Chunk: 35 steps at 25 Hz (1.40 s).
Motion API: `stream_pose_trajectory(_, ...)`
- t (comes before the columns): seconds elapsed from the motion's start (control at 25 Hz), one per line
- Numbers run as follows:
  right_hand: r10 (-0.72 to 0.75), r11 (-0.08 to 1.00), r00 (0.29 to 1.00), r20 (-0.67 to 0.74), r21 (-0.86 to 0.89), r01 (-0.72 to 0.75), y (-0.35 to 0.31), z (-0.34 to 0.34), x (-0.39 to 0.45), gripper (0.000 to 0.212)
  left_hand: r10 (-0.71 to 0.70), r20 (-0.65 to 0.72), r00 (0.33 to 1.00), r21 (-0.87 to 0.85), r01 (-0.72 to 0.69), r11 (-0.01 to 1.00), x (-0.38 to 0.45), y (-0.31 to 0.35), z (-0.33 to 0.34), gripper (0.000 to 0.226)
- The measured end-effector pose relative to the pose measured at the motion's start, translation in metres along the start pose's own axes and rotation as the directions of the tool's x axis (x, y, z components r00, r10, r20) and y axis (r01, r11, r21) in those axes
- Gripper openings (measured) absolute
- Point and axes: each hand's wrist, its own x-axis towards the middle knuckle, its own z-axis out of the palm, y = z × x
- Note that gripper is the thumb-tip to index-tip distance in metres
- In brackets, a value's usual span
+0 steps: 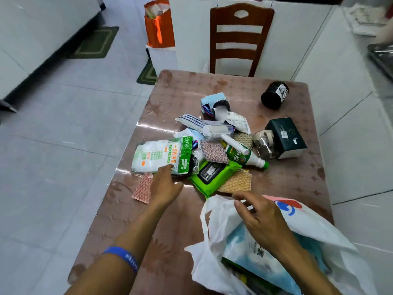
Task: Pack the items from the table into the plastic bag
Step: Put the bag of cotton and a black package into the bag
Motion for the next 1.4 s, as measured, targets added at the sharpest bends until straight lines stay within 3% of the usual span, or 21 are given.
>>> stream_pose_trajectory(0.08,0.053,0.996,0.999,-0.01,-0.069,-0.054,0.007,0.01,0.0,0.018,0.059,0.115,0.992,0.21,-0.082,0.974,0.035,-0.002,0.017,0.093)
stream_pose_trajectory(0.12,0.064,0.99,0.998,-0.019,-0.122,-0.066,0.01,0.013,-0.003,0.019,0.06,0.162,0.985,0.282,-0.105,0.954,0.049,-0.004,0.025,0.093)
stream_pose_trajectory(0.24,0.083,0.978,0.997,-0.009,-0.19,-0.083,0.016,0.021,-0.015,0.02,0.144,0.17,0.975,0.454,-0.207,0.867,0.076,-0.019,0.036,0.053)
stream_pose_trajectory(0.32,0.117,0.983,0.993,-0.002,-0.142,-0.116,0.018,0.025,-0.016,0.019,0.226,0.222,0.948,0.486,-0.308,0.818,0.083,-0.027,0.023,0.033)
stream_pose_trajectory(0.4,0.159,0.984,0.987,-0.021,-0.073,-0.161,0.015,0.022,-0.015,0.018,0.277,0.355,0.893,0.377,-0.408,0.831,0.072,-0.034,0.004,0.028)
stream_pose_trajectory(0.48,0.189,0.982,0.981,-0.038,-0.015,-0.19,0.009,0.016,-0.015,0.017,0.295,0.35,0.889,0.179,-0.373,0.911,0.048,-0.039,-0.019,0.027)
stream_pose_trajectory(0.56,0.193,0.981,0.979,-0.063,0.018,-0.192,0.002,0.008,-0.017,0.02,0.341,0.154,0.927,-0.023,-0.342,0.939,0.014,-0.028,-0.044,0.018)
stream_pose_trajectory(0.64,0.22,0.965,0.972,-0.077,0.161,-0.206,-0.008,-0.001,-0.017,0.029,0.319,-0.058,0.946,-0.232,-0.324,0.917,-0.025,0.004,-0.069,0.004)
stream_pose_trajectory(0.72,0.182,0.933,0.981,-0.071,0.329,-0.149,-0.023,-0.017,-0.015,0.051,0.214,-0.09,0.973,-0.544,-0.228,0.807,-0.063,0.05,-0.099,0.009)
stream_pose_trajectory(0.8,0.092,0.928,0.991,-0.099,0.369,-0.049,-0.03,-0.04,-0.006,0.076,0.153,0.018,0.988,-0.833,-0.07,0.549,-0.094,0.088,-0.123,0.016)
stream_pose_trajectory(0.84,0.069,0.918,0.993,-0.097,0.395,-0.025,-0.03,-0.054,0.002,0.086,0.196,0.059,0.979,-0.913,-0.027,0.408,-0.104,0.103,-0.132,0.018)
stream_pose_trajectory(0.92,0.078,0.845,0.997,-0.008,0.531,-0.062,-0.02,-0.082,0.017,0.098,0.3,0.114,0.947,-0.975,0.048,0.216,-0.121,0.129,-0.134,0.024)
stream_pose_trajectory(1.0,0.096,0.665,0.962,0.257,0.702,-0.254,0.004,-0.097,0.014,0.094,0.321,0.196,0.926,-0.978,0.162,0.131,-0.13,0.142,-0.114,0.031)
stream_pose_trajectory(1.08,0.131,0.488,0.848,0.513,0.711,-0.506,0.036,-0.1,-0.01,0.087,0.232,0.316,0.92,-0.946,0.287,0.15,-0.137,0.144,-0.075,0.032)
stream_pose_trajectory(1.12,0.172,0.5,0.808,0.563,0.657,-0.564,0.053,-0.1,-0.027,0.081,0.174,0.361,0.916,-0.924,0.326,0.199,-0.14,0.141,-0.053,0.029)
stream_pose_trajectory(1.16,0.231,0.567,0.794,0.562,0.586,-0.579,0.07,-0.102,-0.042,0.069,0.11,0.338,0.935,-0.898,0.285,0.335,-0.145,0.131,-0.03,0.021)
stream_pose_trajectory(1.2,0.281,0.686,0.806,0.521,0.478,-0.548,0.084,-0.108,-0.056,0.053,0.103,0.201,0.974,-0.803,0.104,0.587,-0.151,0.119,-0.006,0.013)
stream_pose_trajectory(1.24,0.291,0.832,0.851,0.438,0.323,-0.451,0.096,-0.114,-0.065,0.038,0.187,0.007,0.982,-0.535,-0.155,0.831,-0.158,0.103,0.014,0.009)
stream_pose_trajectory(1.28,0.251,0.937,0.912,0.324,0.154,-0.313,0.105,-0.119,-0.071,0.031,0.319,-0.125,0.939,-0.187,-0.338,0.922,-0.164,0.089,0.033,0.01)
stream_pose_trajectory(1.32,0.162,0.986,0.969,0.186,-0.006,-0.164,0.109,-0.122,-0.076,0.031,0.433,-0.169,0.886,0.094,-0.422,0.901,-0.171,0.08,0.046,0.017)
stream_pose_trajectory(1.4,-0.044,0.983,0.999,0.014,-0.178,0.046,0.107,-0.117,-0.081,0.032,0.437,-0.155,0.886,0.298,-0.379,0.876,-0.171,0.069,0.061,0.037)
